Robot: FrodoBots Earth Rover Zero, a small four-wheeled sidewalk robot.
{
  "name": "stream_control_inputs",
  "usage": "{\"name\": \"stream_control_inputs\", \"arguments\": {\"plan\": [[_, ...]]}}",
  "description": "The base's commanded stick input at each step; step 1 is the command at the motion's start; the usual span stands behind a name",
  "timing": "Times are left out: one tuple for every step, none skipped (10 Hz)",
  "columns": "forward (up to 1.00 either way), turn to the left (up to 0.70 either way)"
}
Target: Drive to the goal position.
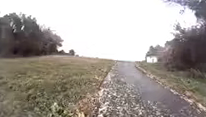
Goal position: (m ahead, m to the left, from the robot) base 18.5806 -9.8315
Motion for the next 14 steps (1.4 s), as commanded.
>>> {"name": "stream_control_inputs", "arguments": {"plan": [[0.70, -0.35], [0.70, -0.35], [0.70, -0.35], [0.70, -0.35], [0.70, -0.31], [0.70, 0.00], [0.70, 0.00], [0.70, 0.00], [0.70, 0.00], [0.70, 0.00], [0.70, 0.00], [0.70, 0.00], [0.70, 0.00], [0.70, 0.00]]}}
